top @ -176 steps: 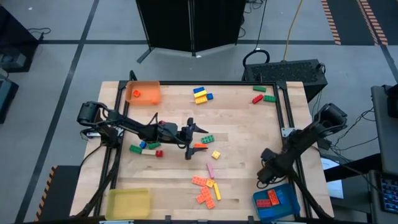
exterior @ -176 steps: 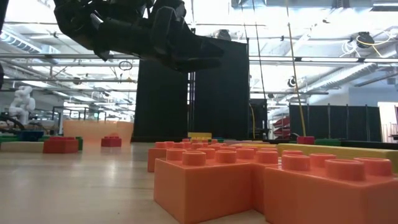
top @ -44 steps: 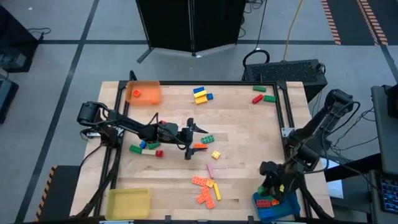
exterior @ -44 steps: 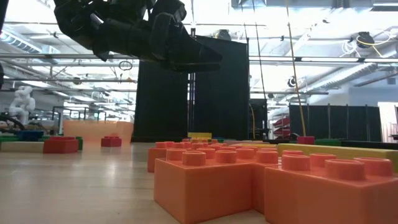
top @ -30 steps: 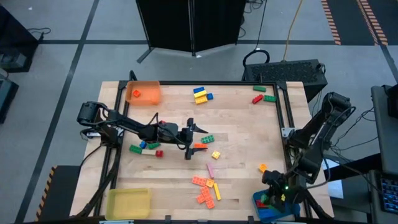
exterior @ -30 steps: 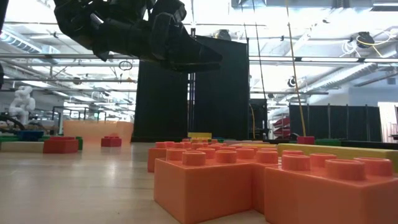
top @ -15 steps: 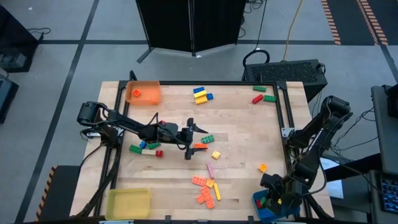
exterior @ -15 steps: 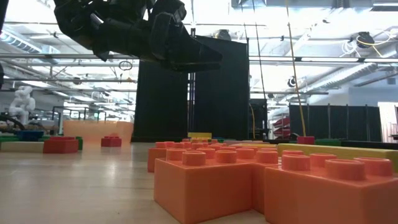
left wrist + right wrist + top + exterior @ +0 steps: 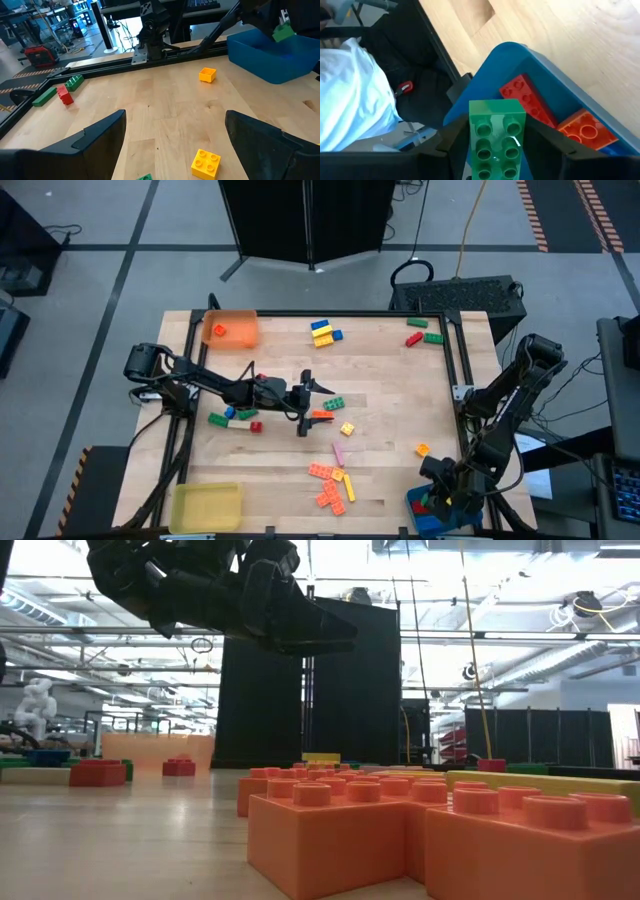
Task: Sort blocks by size
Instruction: Put the green 8 stud game piece into the blue bin, then put the yellow 4 stud game piece into the orange bin
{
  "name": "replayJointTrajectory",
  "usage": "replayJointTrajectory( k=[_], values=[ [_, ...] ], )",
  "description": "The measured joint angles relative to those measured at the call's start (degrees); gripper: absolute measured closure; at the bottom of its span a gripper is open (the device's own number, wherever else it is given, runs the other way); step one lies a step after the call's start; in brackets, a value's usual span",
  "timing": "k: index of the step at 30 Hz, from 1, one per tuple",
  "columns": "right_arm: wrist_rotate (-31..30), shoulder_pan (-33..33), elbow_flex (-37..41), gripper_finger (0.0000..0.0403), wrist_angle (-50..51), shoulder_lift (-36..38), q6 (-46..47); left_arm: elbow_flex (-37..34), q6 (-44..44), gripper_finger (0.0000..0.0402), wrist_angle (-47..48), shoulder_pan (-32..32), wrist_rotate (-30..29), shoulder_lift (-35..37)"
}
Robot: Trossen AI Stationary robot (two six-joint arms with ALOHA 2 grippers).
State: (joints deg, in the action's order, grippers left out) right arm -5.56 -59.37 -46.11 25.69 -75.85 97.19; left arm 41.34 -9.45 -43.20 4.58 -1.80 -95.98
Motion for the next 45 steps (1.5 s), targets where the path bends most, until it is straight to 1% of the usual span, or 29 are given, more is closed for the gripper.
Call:
replayJointTrajectory(
  k=[9,12,15,23,34,39,41,45],
  values=[
    [0.02,0.00,0.00,0.0139,0.94,0.00,1.00,0.00,0.00,0.0061,0.00,0.00,0.02,0.00],
    [0.15,0.00,0.00,0.0121,0.81,0.02,0.42,0.00,0.00,0.0061,0.02,0.00,0.02,0.00],
    [0.94,0.12,0.00,0.0119,1.45,0.11,0.26,0.00,0.00,0.0061,0.02,0.00,0.02,0.00],
    [0.53,0.67,0.00,0.0140,7.41,0.67,-1.50,0.00,0.02,0.0061,0.02,0.00,0.02,0.00],
    [-10.33,5.10,0.00,0.0147,8.91,8.34,-11.92,0.02,0.02,0.0061,0.00,0.00,0.04,0.00],
    [-16.56,8.87,0.00,0.0147,14.13,9.73,-14.08,0.02,0.02,0.0061,0.02,0.00,0.04,0.00],
    [-16.97,10.84,0.00,0.0147,17.33,9.64,-13.66,0.02,0.13,0.0061,0.04,0.00,0.04,0.00],
    [-15.03,14.70,0.00,0.0147,23.15,9.08,-12.03,0.02,0.14,0.0061,0.28,0.00,0.04,0.00]
  ],
)
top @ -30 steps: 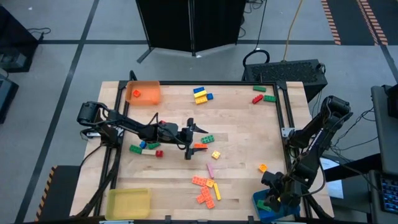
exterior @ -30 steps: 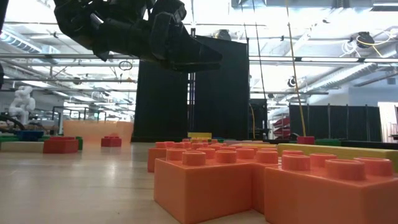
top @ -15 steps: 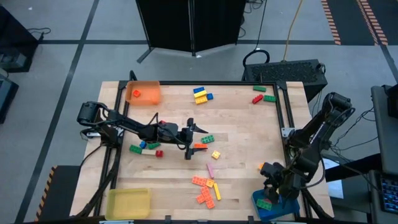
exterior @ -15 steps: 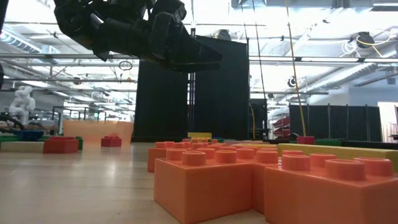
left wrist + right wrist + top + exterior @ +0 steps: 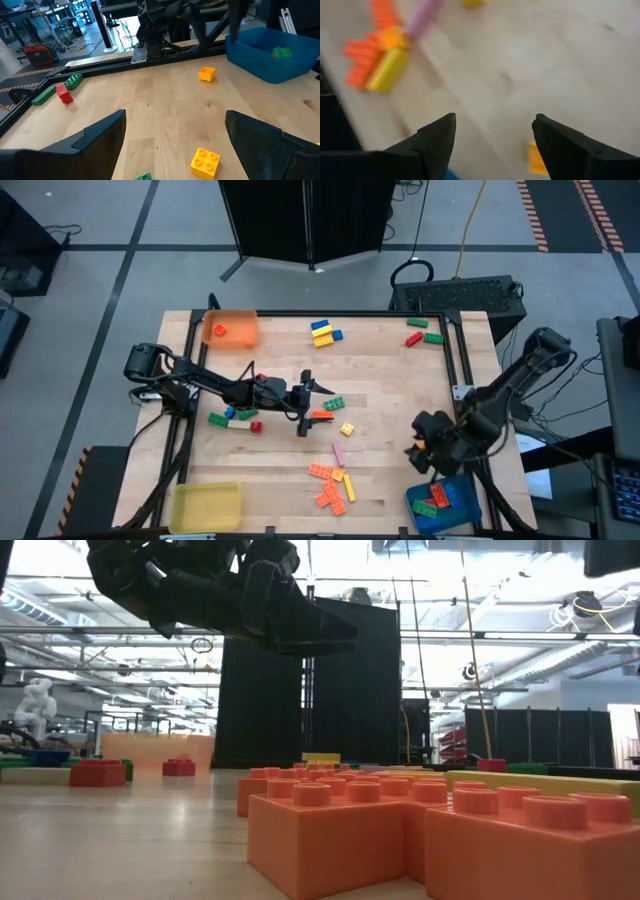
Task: Sort blocks by size
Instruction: Put the yellow 4 stud game piece into the orange bin
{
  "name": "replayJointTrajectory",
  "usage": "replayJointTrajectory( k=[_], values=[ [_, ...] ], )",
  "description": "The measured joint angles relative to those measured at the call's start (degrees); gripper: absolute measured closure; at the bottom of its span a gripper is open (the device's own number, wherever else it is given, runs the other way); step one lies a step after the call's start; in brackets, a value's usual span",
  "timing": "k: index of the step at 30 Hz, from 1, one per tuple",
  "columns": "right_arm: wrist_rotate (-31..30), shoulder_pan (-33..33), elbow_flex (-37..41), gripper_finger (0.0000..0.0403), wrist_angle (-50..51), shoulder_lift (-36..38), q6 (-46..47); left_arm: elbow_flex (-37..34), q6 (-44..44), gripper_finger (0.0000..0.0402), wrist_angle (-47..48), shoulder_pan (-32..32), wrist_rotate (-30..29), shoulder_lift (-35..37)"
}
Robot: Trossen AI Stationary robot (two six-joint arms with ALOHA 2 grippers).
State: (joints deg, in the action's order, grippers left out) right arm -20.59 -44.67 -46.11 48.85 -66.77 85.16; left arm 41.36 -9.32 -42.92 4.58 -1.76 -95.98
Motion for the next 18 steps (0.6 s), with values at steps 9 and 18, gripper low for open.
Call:
replayJointTrajectory(
  k=[9,18],
  values=[
    [11.21,4.67,0.00,0.0147,4.18,-4.69,-0.45,0.00,0.04,0.0061,0.46,0.00,0.00,0.00],
    [19.45,6.82,0.00,0.0147,6.99,-12.65,-4.74,0.00,1.47,0.0061,1.06,0.00,0.00,0.00]
  ],
)
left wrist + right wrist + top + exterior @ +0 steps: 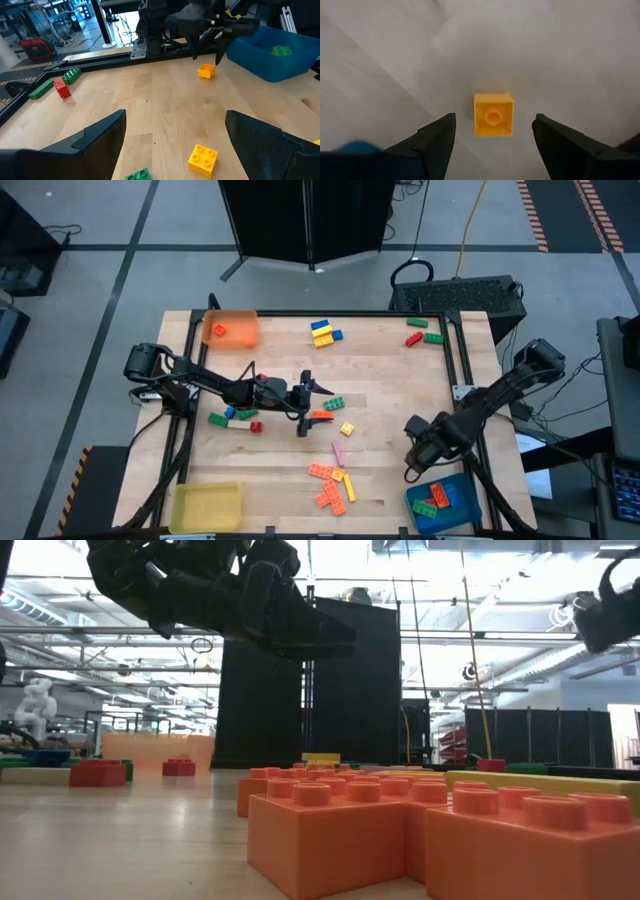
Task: Sort blocks by size
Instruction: Put the yellow 4 stud game piece into the orange bin
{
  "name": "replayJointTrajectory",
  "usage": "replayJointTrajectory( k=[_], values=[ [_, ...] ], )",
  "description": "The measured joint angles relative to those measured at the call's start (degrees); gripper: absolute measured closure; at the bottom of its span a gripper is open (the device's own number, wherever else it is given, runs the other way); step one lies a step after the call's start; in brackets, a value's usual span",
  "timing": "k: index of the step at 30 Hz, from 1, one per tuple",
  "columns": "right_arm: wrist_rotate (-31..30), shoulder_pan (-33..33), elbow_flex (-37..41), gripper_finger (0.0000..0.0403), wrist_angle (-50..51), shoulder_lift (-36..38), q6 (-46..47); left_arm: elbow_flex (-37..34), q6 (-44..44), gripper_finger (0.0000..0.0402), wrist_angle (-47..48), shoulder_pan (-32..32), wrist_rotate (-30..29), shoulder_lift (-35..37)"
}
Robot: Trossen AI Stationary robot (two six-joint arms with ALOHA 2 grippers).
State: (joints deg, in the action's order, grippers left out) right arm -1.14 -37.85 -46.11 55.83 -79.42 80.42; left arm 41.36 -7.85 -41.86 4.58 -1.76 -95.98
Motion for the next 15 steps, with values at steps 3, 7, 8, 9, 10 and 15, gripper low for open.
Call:
replayJointTrajectory(
  k=[3,7,8,9,10,15],
  values=[
    [1.62,0.00,0.00,0.0147,-1.13,-1.25,-1.75,0.00,0.01,0.0061,0.03,0.00,0.00,0.00],
    [3.00,0.02,0.00,0.0147,-3.15,-2.24,-4.46,0.00,0.01,0.0061,0.39,0.00,0.00,0.00],
    [2.99,0.02,0.00,0.0147,-2.90,-2.49,-5.04,0.00,0.01,0.0061,0.56,0.00,0.00,0.00],
    [3.05,0.02,0.00,0.0147,-2.42,-2.81,-5.45,0.00,-0.01,0.0061,0.64,0.00,-0.01,0.00],
    [3.06,-0.02,0.00,0.0147,-1.73,-3.06,-5.77,0.00,0.00,0.0061,0.68,0.00,0.00,0.00],
    [2.99,0.30,0.02,0.0147,-0.52,-4.40,-6.36,0.00,0.01,0.0061,0.93,0.00,0.00,0.00]
  ],
)
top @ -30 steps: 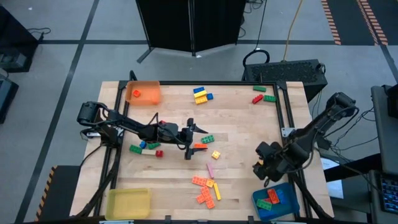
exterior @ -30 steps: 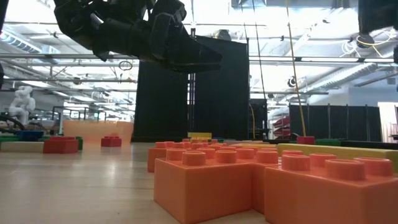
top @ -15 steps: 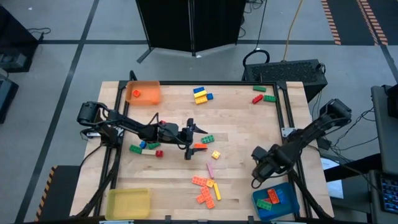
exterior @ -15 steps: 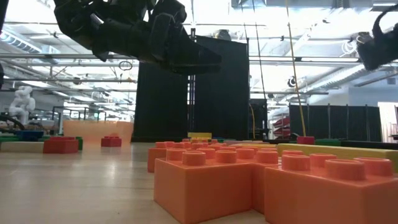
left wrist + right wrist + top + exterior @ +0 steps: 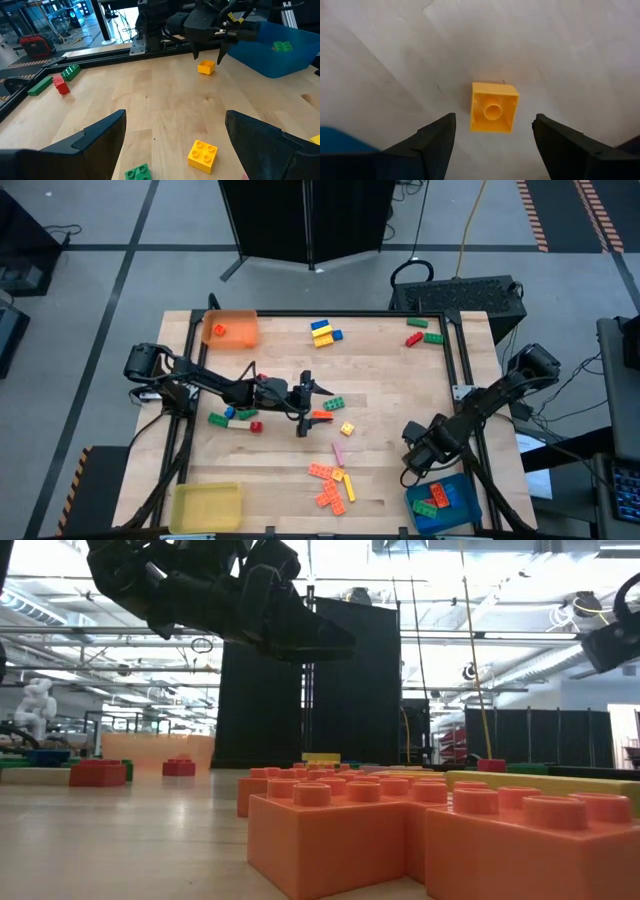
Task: Sort blocks by size
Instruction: Put the yellow 4 stud game piece into the orange bin
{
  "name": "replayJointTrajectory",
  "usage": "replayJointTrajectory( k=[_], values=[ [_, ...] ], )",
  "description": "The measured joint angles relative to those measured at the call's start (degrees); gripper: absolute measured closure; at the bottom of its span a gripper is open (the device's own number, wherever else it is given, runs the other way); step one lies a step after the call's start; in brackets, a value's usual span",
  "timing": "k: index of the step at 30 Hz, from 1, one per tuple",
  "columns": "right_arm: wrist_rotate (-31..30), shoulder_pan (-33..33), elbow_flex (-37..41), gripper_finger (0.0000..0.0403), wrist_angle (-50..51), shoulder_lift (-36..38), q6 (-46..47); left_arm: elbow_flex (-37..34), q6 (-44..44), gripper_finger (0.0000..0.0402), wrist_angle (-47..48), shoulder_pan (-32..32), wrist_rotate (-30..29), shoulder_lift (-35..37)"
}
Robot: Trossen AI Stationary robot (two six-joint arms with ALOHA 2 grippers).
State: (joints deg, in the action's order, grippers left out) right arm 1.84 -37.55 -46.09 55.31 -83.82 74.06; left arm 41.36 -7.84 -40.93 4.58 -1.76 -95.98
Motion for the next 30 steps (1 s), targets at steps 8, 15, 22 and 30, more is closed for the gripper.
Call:
replayJointTrajectory(
  k=[8,15,22,30],
  values=[
    [-0.07,1.10,0.00,0.0147,-0.80,-0.77,-3.00,0.00,0.00,0.0061,0.22,0.00,-0.02,0.00],
    [1.44,2.75,4.37,0.0147,-2.37,-0.76,-3.16,0.00,0.00,0.0061,1.66,-0.09,-0.04,0.00],
    [3.31,2.89,8.18,0.0149,-10.57,-0.54,-4.26,0.00,-0.02,0.0061,2.10,-0.09,-0.07,0.00],
    [1.77,3.42,8.15,0.0223,-11.19,-0.61,-4.64,0.00,-0.02,0.0061,2.05,-0.09,-1.46,0.00]
  ],
)
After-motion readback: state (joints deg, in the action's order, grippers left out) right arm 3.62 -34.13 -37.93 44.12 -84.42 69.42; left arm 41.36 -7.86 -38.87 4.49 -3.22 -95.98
